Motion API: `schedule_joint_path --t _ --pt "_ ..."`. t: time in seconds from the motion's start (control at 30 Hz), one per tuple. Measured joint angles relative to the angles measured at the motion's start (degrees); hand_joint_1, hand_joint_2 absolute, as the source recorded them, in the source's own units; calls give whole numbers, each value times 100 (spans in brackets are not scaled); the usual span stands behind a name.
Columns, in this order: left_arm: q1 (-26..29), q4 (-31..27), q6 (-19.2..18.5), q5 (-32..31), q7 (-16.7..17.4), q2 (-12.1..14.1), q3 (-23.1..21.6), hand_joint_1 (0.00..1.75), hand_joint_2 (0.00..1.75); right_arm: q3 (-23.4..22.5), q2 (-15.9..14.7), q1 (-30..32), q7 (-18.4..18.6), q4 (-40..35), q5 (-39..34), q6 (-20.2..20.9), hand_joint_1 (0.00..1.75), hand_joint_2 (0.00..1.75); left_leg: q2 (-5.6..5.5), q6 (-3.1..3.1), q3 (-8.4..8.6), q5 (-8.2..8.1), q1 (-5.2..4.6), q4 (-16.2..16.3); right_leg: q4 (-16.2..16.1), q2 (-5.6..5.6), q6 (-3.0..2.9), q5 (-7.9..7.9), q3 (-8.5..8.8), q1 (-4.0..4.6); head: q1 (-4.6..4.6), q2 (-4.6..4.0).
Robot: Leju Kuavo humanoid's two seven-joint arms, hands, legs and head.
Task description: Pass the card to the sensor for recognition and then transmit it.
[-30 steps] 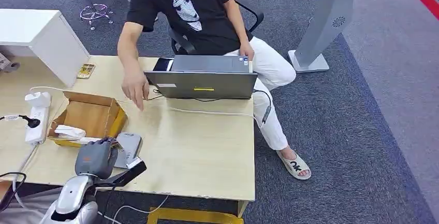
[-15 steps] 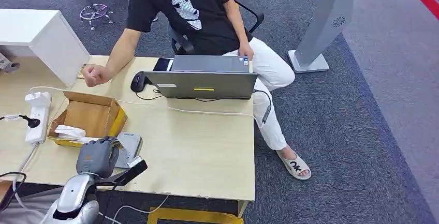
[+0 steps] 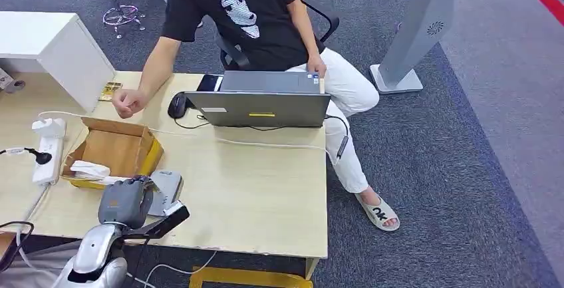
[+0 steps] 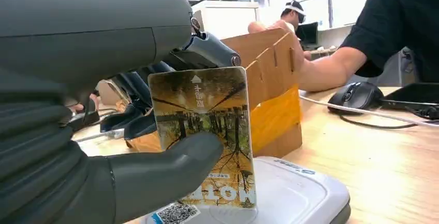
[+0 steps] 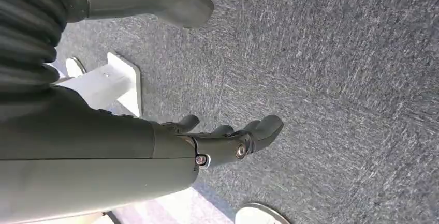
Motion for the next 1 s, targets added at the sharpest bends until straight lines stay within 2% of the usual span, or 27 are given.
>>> schedule_joint_path --t 0.17,0.27,0.37,0.67,1.0 --pt "2 13 131 9 -77 2 0 175 175 4 0 -1 0 0 0 -7 0 175 0 0 -1 0 0 0 0 0 0 0 0 0 0 0" --pt "2 31 155 289 -193 -9 0 175 175 18 -2 -2 -5 4 0 -22 0 175 0 0 0 0 0 0 0 0 0 0 0 0 0 0" --pt "-49 46 -281 780 -304 -13 0 175 175 44 -2 -4 -5 9 0 -33 0 175 -2 0 1 0 0 0 0 -3 0 0 3 0 2 0" --pt "-124 46 -476 922 -308 -13 0 175 175 87 -7 -13 -5 11 0 -35 0 175 -1 0 5 1 0 0 1 -1 0 1 5 0 -2 0" --pt "-318 46 -1504 1856 -275 -11 11 175 175 105 -7 -18 33 9 0 -15 0 175 -4 0 10 1 0 0 1 -5 1 1 13 0 0 0"
